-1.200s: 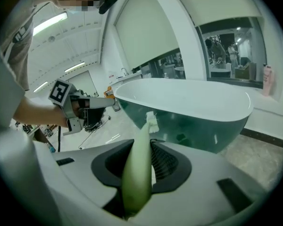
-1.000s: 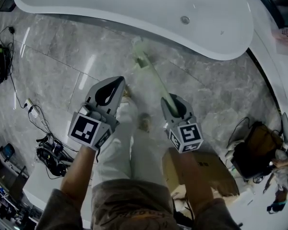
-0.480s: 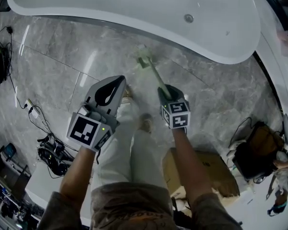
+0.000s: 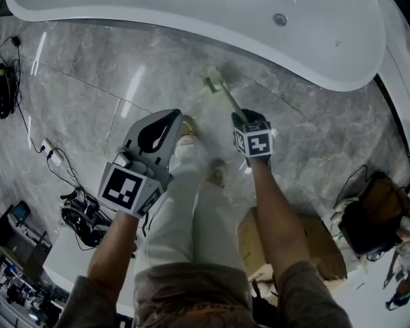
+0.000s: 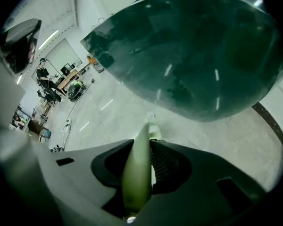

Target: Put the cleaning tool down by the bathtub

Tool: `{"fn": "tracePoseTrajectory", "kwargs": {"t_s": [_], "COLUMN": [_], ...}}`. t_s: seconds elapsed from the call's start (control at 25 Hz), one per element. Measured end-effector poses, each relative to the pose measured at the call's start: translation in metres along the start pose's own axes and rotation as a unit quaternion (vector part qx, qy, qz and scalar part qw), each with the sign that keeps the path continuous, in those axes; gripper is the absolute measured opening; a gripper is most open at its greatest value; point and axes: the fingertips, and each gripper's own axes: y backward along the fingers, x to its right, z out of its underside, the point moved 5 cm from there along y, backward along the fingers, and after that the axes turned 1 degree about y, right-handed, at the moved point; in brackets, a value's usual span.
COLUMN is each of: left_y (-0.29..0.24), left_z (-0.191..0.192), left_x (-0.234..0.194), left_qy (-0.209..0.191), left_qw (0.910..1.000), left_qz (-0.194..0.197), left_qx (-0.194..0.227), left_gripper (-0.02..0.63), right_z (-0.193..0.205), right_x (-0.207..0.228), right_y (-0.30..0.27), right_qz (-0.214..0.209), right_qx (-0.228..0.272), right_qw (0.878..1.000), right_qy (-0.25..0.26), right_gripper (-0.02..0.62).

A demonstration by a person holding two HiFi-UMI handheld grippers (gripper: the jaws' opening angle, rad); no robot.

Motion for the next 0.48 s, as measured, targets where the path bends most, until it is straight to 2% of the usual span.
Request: {"fn": "tracePoseTrajectory", "kwargs": {"t_s": [0.32, 0.48], "left_y": [-0.002, -0.004], "left_z": [0.002, 0.006], "left_x": [-0.006, -0.007], "left_qy": [0.009, 0.014], "left_qw": [1.0, 0.9999], "left_qz": [0.001, 0.003], "left_qx": [-0.004, -0.008], "left_gripper": [0.0, 0.0], "right_z": [-0.014, -0.021], "right_x": [-0.002, -0.002], "right_y": [-0.022, -0.027], "right_qz": [0.003, -0.007], "right_qx": [-0.056, -0.075], "right_qw": [0.998, 0.997], "right_qy": [0.032, 0.013], "right_gripper": [0.11, 0.11]}}
